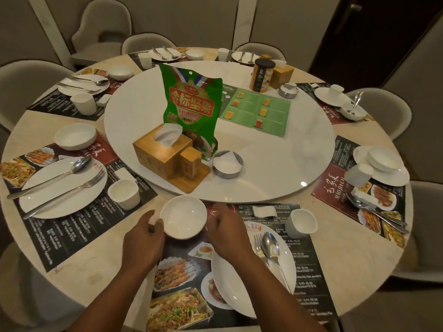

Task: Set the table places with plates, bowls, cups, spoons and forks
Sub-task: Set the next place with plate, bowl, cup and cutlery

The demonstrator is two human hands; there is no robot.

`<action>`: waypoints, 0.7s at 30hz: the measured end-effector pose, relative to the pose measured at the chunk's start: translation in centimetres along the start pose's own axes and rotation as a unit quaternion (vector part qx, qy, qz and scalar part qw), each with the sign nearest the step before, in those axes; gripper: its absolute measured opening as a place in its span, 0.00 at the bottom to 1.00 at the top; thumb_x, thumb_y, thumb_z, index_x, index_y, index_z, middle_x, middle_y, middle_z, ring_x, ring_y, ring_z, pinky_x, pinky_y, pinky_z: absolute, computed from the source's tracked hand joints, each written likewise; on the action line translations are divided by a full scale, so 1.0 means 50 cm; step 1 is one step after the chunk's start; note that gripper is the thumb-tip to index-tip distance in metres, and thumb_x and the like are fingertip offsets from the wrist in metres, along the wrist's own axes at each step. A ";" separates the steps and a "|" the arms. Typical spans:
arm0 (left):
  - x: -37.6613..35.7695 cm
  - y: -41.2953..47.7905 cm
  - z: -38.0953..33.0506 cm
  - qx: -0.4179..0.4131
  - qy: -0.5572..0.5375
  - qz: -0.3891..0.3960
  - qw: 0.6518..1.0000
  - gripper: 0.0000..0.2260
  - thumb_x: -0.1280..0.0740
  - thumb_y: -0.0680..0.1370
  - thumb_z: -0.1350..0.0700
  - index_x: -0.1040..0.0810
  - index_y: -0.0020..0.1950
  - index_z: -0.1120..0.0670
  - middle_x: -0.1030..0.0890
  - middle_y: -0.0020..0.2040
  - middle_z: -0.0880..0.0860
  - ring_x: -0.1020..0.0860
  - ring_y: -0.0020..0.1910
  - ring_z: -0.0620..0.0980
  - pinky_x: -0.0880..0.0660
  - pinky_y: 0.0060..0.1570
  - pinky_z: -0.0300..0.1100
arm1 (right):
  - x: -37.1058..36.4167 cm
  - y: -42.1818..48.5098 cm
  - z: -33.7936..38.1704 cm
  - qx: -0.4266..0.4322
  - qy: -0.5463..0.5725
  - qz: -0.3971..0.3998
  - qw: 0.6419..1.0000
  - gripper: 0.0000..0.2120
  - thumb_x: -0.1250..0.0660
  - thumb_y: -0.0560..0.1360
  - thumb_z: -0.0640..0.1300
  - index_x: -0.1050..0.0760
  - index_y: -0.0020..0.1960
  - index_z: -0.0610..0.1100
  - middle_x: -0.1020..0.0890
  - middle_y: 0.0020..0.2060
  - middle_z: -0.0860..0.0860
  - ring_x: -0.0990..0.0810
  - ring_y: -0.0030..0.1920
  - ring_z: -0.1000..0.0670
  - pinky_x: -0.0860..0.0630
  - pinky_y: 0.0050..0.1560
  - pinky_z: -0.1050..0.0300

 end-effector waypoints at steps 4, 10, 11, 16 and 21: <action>-0.009 -0.081 -0.044 -0.044 -0.030 -0.055 0.997 0.12 0.36 0.80 0.55 0.24 0.64 0.52 0.18 0.49 0.54 0.21 0.48 0.52 0.26 0.47 0.46 | 0.091 -0.074 -0.071 -0.018 -0.025 -0.048 0.998 0.07 0.39 0.80 0.46 0.24 0.54 0.50 0.19 0.46 0.54 0.22 0.46 0.53 0.23 0.48 0.54; -0.165 -0.232 -0.130 -0.109 -0.037 0.066 0.991 0.07 0.32 0.77 0.53 0.19 0.54 0.46 0.17 0.42 0.42 0.20 0.41 0.39 0.21 0.46 0.42 | 0.178 -0.194 -0.253 -0.142 -0.101 -0.044 0.984 0.07 0.34 0.76 0.44 0.21 0.54 0.50 0.18 0.46 0.53 0.20 0.45 0.52 0.25 0.43 0.58; -0.196 -0.249 -0.131 -0.096 -0.030 0.092 0.991 0.07 0.32 0.76 0.52 0.19 0.53 0.45 0.18 0.40 0.42 0.21 0.39 0.38 0.22 0.45 0.40 | 0.177 -0.208 -0.265 -0.148 -0.104 -0.031 0.983 0.09 0.33 0.75 0.44 0.22 0.55 0.51 0.18 0.46 0.53 0.21 0.45 0.52 0.24 0.44 0.58; -0.305 -0.308 -0.151 -0.022 -0.017 0.145 0.989 0.07 0.30 0.74 0.50 0.19 0.51 0.47 0.17 0.38 0.45 0.21 0.38 0.40 0.26 0.42 0.35 | 0.162 -0.221 -0.280 -0.144 -0.120 -0.010 0.982 0.12 0.33 0.75 0.45 0.24 0.57 0.54 0.18 0.45 0.54 0.20 0.46 0.52 0.24 0.44 0.57; -0.323 -0.317 -0.167 0.032 -0.006 0.117 0.993 0.06 0.30 0.74 0.50 0.21 0.49 0.47 0.18 0.40 0.47 0.21 0.39 0.44 0.25 0.42 0.40 | 0.162 -0.213 -0.303 -0.174 -0.070 0.008 0.982 0.09 0.35 0.75 0.43 0.25 0.54 0.53 0.17 0.42 0.53 0.20 0.43 0.51 0.29 0.37 0.58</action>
Point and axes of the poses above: each hand's wrist, its own y-axis towards the middle knuckle, its own x-axis out of the back of the hand, z = x × y, the point moved 8 cm from there along y, towards the middle knuckle
